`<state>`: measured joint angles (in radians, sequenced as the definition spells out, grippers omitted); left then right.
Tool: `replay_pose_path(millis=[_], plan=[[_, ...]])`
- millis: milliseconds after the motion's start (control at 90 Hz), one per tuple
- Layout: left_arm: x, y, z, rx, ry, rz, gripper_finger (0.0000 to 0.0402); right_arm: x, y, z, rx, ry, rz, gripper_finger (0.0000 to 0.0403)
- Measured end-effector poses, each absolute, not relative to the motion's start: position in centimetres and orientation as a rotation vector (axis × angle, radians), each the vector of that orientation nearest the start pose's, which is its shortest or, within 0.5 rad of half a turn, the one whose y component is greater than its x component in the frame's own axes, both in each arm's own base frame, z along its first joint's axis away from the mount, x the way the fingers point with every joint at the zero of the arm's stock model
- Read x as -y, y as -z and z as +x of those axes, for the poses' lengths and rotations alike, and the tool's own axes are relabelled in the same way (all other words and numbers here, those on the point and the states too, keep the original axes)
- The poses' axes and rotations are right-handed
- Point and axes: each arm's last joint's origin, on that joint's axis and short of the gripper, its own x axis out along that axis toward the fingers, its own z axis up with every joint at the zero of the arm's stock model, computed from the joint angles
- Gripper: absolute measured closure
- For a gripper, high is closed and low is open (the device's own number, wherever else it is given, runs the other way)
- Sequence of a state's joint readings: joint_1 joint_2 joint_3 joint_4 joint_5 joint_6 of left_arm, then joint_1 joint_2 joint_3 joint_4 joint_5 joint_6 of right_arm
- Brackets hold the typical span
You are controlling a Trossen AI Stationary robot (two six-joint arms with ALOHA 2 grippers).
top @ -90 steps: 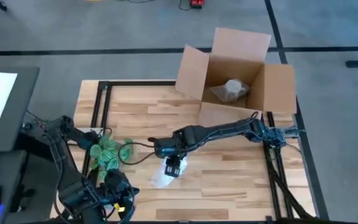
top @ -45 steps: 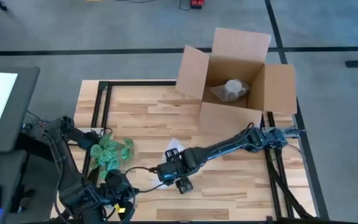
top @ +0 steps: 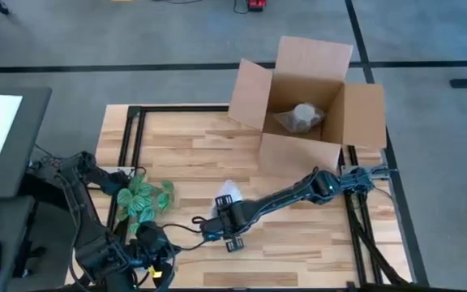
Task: Wrap mug
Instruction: Put the wrapped blue mug into the cardboard box
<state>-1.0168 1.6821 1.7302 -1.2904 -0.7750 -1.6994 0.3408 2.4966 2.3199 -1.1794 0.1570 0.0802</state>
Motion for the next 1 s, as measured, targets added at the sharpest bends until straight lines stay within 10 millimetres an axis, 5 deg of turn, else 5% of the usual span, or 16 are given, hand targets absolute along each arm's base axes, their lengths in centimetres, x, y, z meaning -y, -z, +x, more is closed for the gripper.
replay_pose_path(millis=[89, 333, 422, 600, 744, 911, 1000], plan=[[26.1, -35.4, 18.5, -0.655, -0.435, -0.64, 0.0402, -16.5, -18.7, 47.4, -1.326, -0.107, -0.235, 0.0372], [26.2, -35.4, 18.4, -0.657, -0.429, -0.637, 0.0402, -17.3, -22.2, 46.1, -1.274, -0.07, -0.139, 0.0373], [26.3, -35.4, 18.2, -0.658, -0.425, -0.634, 0.0402, -18.0, -26.0, 44.6, -1.193, -0.106, -0.125, 0.0373], [26.4, -35.4, 18.1, -0.658, -0.421, -0.632, 0.0402, -18.0, -36.9, 39.1, -0.944, -0.187, -0.072, 0.0373], [26.4, -35.4, 18.1, -0.658, -0.42, -0.632, 0.0402, -17.0, -42.6, 35.1, -0.789, -0.204, -0.004, 0.0373], [26.3, -35.4, 18.3, -0.652, -0.425, -0.637, 0.0402, -12.8, -50.0, 28.8, -0.469, 0.116, 0.003, 0.0373], [26.2, -35.5, 18.4, -0.635, -0.429, -0.629, 0.0402, -9.5, -52.3, 26.1, -0.376, 0.348, -0.01, 0.0373]])
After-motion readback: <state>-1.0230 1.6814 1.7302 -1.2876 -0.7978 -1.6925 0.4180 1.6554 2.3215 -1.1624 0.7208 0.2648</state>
